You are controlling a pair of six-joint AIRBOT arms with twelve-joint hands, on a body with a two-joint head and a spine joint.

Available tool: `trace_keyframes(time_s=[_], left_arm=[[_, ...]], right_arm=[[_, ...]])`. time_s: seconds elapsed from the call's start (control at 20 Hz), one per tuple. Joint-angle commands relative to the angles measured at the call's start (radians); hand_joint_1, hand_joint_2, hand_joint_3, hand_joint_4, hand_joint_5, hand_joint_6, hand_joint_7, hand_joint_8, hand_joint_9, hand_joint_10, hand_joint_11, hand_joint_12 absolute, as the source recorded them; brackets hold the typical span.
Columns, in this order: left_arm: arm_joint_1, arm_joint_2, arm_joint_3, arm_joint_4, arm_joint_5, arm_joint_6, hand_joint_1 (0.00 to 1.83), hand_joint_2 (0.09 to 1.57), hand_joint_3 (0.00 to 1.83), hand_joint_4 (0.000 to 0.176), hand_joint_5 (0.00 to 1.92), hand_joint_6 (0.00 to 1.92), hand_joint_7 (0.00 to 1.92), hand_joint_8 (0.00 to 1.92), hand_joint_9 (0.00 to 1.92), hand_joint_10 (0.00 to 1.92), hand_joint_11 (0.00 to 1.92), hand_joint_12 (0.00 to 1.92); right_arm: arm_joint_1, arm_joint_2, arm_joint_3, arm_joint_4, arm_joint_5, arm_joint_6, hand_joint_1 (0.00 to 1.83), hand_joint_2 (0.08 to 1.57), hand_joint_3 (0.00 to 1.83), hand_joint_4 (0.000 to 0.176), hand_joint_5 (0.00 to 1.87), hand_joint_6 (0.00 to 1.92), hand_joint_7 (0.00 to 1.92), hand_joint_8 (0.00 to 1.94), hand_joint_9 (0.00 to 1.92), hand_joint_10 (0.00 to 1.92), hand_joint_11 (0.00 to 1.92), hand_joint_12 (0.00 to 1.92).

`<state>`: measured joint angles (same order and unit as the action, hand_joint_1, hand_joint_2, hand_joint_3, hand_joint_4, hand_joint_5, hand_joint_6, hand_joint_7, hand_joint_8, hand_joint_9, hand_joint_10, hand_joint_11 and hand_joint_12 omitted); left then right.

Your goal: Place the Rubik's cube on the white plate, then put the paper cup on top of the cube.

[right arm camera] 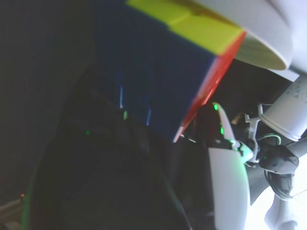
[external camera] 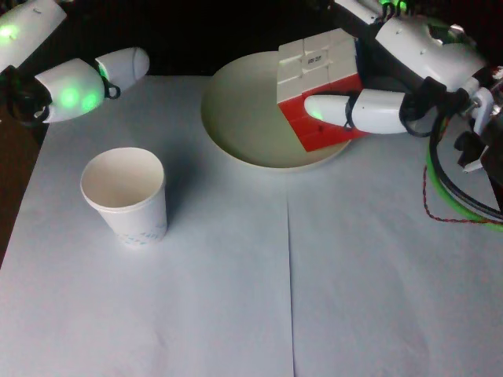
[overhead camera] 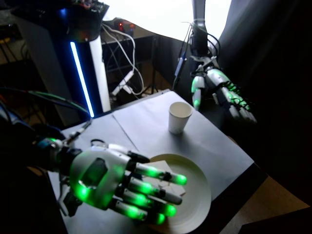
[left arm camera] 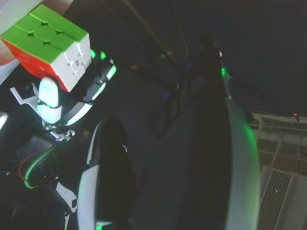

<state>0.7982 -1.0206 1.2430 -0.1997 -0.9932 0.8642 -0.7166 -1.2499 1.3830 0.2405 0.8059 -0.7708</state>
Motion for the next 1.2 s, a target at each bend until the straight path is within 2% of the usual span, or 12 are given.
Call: trace_keyframes(time_s=[0.0,0.1,0.15,0.25,0.3,0.4,0.5,0.6,0.75,0.9,1.0,1.15], left_arm=[[-0.003,0.001,-0.001,-0.003,-0.131,-0.005,0.44,1.37,0.00,0.026,0.12,0.00,0.00,0.00,0.00,0.00,0.00,0.00],[-0.003,0.001,-0.002,-0.004,-0.131,-0.005,0.37,1.37,0.00,0.042,0.12,0.00,0.00,0.00,0.00,0.00,0.00,0.00],[-0.003,0.001,-0.002,-0.004,-0.131,-0.005,0.41,1.36,0.00,0.036,0.12,0.00,0.00,0.00,0.00,0.00,0.00,0.00],[-0.003,0.001,-0.002,-0.004,-0.132,-0.005,0.44,1.36,0.00,0.042,0.12,0.00,0.00,0.00,0.00,0.00,0.00,0.00],[-0.003,0.001,-0.002,-0.004,-0.132,-0.005,0.43,1.36,0.00,0.042,0.12,0.00,0.00,0.00,0.00,0.00,0.00,0.00],[-0.003,0.001,-0.002,-0.004,-0.132,-0.005,0.46,1.36,0.00,0.025,0.13,0.00,0.00,0.00,0.00,0.00,0.00,0.00],[-0.003,0.001,-0.002,-0.004,-0.131,-0.005,0.45,1.35,0.00,0.037,0.12,0.00,0.00,0.00,0.00,0.00,0.00,0.00],[-0.003,0.000,-0.002,-0.004,-0.132,-0.005,0.43,1.36,0.00,0.019,0.12,0.00,0.00,0.00,0.00,0.00,0.00,0.00],[-0.003,0.000,-0.003,-0.004,-0.132,-0.005,0.46,1.36,0.00,0.026,0.13,0.00,0.00,0.00,0.00,0.00,0.01,0.01],[-0.003,0.000,-0.003,-0.005,-0.132,-0.005,0.41,1.36,0.00,0.010,0.13,0.00,0.00,0.00,0.00,0.00,0.00,0.01],[-0.003,0.000,-0.003,-0.005,-0.132,-0.005,0.49,1.37,0.00,0.020,0.13,0.00,0.00,0.00,0.00,0.00,0.00,0.01],[-0.003,0.000,-0.003,-0.005,-0.132,-0.005,0.46,1.37,0.00,0.012,0.13,0.00,0.00,0.00,0.00,0.00,0.00,0.03]], right_arm=[[0.004,0.005,-0.002,0.000,0.123,0.002,0.60,1.04,0.00,0.144,0.00,0.00,0.00,0.00,0.00,0.00,0.00,0.55],[0.003,0.002,-0.002,0.000,0.123,0.002,0.60,1.05,0.00,0.132,0.00,0.00,0.00,0.00,0.00,0.00,0.00,0.59],[0.003,0.000,-0.001,0.000,0.123,0.002,0.62,1.03,0.00,0.167,0.00,0.00,0.00,0.00,0.00,0.00,0.00,0.36],[0.003,-0.005,0.002,0.000,0.123,0.002,0.62,1.04,0.00,0.176,0.00,0.00,0.00,0.00,0.00,0.00,0.00,0.10],[0.003,-0.006,0.003,0.000,0.123,0.002,0.58,1.04,0.00,0.176,0.00,0.00,0.00,0.00,0.00,0.00,0.00,0.25],[0.003,-0.013,0.009,0.000,0.122,0.002,0.52,1.07,0.00,0.151,0.00,0.00,0.00,0.00,0.00,0.00,0.00,0.03],[0.002,-0.022,0.015,0.000,0.122,0.002,0.53,1.06,0.00,0.175,0.00,0.00,0.00,0.00,0.00,0.00,0.00,0.00],[0.000,-0.031,0.020,0.000,0.120,0.002,0.50,1.07,0.00,0.132,0.00,0.00,0.00,0.00,0.00,0.00,0.01,0.00],[-0.002,-0.034,0.024,0.000,0.111,0.002,0.48,1.05,0.00,0.144,0.00,0.00,0.00,0.00,0.00,0.00,0.02,0.01],[-0.003,-0.037,0.024,0.000,0.108,0.002,0.46,1.05,0.00,0.109,0.00,0.00,0.00,0.00,0.00,0.00,0.00,0.00],[-0.004,-0.042,0.026,0.000,0.106,0.002,0.49,1.03,0.00,0.153,0.00,0.00,0.00,0.00,0.00,0.00,0.00,0.00],[-0.004,-0.052,0.032,-0.001,0.100,0.002,0.49,1.04,0.00,0.139,0.00,0.00,0.00,0.00,0.01,0.00,0.00,0.00]])
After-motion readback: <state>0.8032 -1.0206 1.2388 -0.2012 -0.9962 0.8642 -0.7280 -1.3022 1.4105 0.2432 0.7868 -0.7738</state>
